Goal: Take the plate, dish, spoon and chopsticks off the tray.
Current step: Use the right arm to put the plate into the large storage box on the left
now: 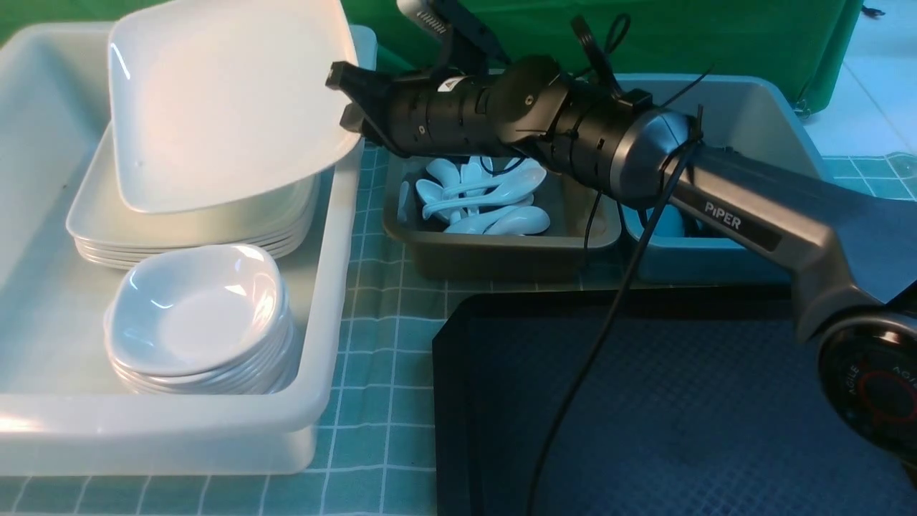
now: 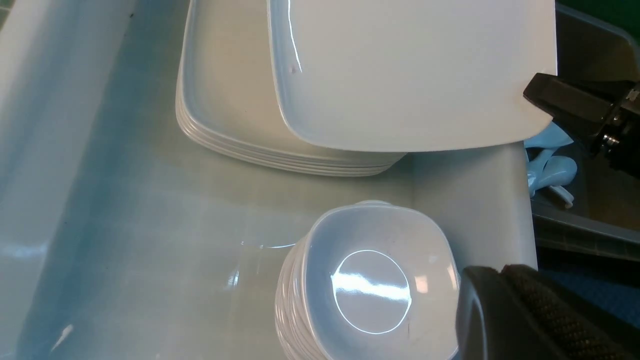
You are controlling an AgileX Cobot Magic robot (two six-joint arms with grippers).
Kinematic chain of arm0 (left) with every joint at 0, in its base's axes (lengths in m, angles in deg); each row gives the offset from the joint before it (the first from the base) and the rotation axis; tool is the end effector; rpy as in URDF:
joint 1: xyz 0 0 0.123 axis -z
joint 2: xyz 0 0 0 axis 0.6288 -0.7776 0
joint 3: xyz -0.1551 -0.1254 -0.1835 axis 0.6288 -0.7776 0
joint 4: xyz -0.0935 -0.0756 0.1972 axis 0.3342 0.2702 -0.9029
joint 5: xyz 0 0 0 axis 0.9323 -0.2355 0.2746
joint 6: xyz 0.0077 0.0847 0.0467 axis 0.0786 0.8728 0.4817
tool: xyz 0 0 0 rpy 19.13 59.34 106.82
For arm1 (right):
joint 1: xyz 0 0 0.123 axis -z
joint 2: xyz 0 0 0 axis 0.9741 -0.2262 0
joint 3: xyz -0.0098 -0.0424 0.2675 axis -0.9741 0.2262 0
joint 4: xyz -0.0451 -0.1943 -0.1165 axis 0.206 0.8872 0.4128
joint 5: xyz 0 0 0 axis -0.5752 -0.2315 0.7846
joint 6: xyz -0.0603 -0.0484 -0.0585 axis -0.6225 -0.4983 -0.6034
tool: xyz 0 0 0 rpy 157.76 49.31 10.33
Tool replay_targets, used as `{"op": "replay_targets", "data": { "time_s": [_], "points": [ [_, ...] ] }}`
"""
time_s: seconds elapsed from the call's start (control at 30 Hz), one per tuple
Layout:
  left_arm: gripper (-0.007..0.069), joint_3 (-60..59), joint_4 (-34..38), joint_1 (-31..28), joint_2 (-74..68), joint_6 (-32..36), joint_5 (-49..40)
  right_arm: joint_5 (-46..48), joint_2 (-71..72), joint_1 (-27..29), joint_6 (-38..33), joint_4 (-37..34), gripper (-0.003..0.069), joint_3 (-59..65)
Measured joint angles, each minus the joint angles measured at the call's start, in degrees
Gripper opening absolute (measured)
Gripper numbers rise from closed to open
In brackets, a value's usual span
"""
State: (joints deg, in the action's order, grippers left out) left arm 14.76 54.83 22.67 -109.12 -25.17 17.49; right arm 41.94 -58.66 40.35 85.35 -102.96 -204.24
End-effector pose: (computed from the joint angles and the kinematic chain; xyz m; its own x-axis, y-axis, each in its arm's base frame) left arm 0.1688 0.0259 0.4150 -0.6186 -0.2341 -0.7500 -0.1370 0.9721 -0.1904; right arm 0.4204 0.3220 0.2574 -0.6210 0.4372 -0.6505 -0.3029 0.6316 0.7137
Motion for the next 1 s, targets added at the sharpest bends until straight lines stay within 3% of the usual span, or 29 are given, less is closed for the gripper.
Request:
{"op": "replay_targets", "data": {
  "time_s": [0.27, 0.53, 0.9, 1.0],
  "points": [
    [0.0011, 0.0, 1.1, 0.0, 0.0, 0.0, 0.1, 0.7, 0.0, 0.1, 3.8, 0.2, 0.0074, 0.0],
    [0.0011, 0.0, 1.5, 0.0, 0.0, -0.1, 0.1, 0.5, 0.0, 0.3, 6.5, -0.3, 0.0162, -0.1],
    [0.0012, 0.0, 1.5, 0.0, 0.0, -0.1, 0.1, 0.6, 0.0, 0.3, 8.1, 0.1, 0.019, -0.3],
    [0.0012, 0.0, 1.5, 0.0, 0.0, -0.1, 0.1, 0.1, 0.0, 0.1, 11.8, 0.5, 0.019, -0.3]
  ]
}}
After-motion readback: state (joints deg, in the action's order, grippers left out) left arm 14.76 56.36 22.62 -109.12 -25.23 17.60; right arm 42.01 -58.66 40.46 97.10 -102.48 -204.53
